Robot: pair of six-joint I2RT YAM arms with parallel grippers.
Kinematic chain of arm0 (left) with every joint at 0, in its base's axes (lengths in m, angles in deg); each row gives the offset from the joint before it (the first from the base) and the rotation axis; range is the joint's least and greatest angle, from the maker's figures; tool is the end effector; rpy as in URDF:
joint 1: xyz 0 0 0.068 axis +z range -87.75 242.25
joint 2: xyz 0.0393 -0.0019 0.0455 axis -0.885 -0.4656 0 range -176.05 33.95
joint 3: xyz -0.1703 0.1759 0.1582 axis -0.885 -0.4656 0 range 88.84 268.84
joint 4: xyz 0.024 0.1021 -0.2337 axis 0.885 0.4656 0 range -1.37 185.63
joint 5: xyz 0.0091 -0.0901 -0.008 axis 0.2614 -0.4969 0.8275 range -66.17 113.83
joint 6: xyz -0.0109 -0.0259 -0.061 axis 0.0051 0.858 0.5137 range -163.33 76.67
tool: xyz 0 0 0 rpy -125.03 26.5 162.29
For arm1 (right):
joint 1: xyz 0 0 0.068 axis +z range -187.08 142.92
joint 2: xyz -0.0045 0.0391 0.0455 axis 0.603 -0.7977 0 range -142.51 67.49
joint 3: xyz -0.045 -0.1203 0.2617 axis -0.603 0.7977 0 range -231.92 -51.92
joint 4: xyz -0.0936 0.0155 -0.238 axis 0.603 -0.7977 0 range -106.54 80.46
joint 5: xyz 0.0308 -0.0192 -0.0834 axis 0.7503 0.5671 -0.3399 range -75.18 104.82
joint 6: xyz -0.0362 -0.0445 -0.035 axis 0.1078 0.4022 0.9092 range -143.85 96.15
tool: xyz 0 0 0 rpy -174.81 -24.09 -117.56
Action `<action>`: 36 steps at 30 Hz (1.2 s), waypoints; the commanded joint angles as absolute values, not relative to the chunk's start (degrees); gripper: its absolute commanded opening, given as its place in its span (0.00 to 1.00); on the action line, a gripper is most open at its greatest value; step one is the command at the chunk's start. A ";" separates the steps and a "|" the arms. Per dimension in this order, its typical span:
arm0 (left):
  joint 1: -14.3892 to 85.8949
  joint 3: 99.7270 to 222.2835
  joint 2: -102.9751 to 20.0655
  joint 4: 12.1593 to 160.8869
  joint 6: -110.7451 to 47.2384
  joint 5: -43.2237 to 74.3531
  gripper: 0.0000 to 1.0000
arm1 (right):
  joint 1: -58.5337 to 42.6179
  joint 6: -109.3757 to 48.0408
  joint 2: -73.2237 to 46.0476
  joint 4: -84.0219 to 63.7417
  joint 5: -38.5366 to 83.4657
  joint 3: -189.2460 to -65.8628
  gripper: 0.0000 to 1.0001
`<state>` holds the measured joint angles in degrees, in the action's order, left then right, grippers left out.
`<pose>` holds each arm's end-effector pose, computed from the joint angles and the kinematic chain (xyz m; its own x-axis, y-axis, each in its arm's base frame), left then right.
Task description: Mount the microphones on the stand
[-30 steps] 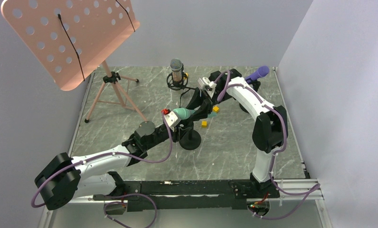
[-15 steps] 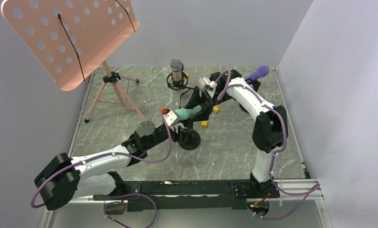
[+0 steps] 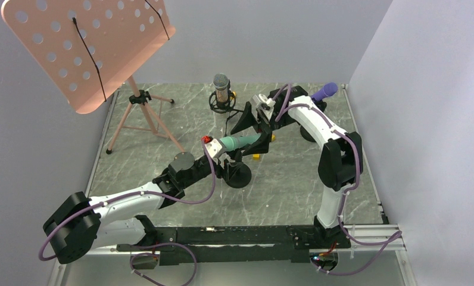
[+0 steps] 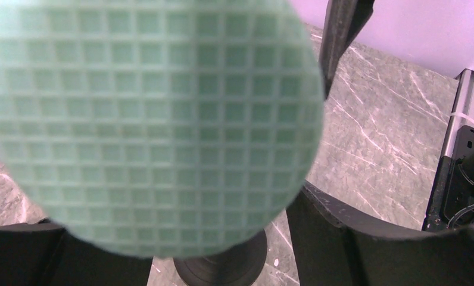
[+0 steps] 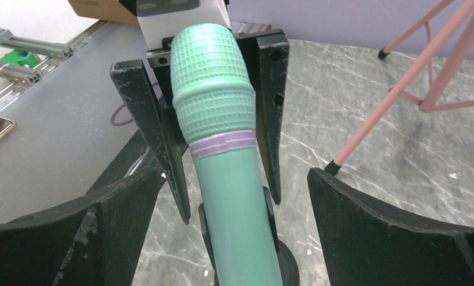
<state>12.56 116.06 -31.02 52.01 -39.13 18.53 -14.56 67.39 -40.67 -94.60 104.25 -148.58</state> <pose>0.1601 -0.1965 0.2686 -0.0728 -0.0270 -0.9970 0.8159 0.5733 -0.0751 0.2994 0.1822 0.3197 -0.0817 -0.0448 -0.9956 -0.9197 -0.3816 0.0926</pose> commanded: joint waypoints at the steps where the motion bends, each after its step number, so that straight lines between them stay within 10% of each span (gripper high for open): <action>1: 12.42 116.28 -29.31 50.59 -38.13 18.45 0.74 | -16.49 68.25 -38.30 -95.23 105.98 -149.05 1.00; 16: 12.51 116.41 -28.14 52.48 -39.00 19.89 0.63 | -20.12 70.17 -35.10 -93.48 93.04 -141.43 0.98; 36: 12.50 117.58 -28.98 54.00 -39.46 20.25 0.32 | -19.86 55.78 -31.36 -74.67 88.53 -134.10 0.50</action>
